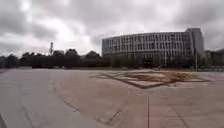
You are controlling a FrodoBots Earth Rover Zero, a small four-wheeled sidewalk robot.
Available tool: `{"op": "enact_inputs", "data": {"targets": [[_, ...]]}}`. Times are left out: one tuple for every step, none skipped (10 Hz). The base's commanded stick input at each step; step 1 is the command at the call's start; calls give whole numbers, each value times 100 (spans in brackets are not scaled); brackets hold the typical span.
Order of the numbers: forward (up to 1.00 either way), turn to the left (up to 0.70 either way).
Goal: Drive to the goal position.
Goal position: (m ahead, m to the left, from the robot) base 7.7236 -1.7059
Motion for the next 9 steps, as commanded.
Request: {"op": "enact_inputs", "data": {"targets": [[100,0],[100,0],[100,0],[95,0],[85,0],[85,0],[85,0],[85,0],[85,0]]}}
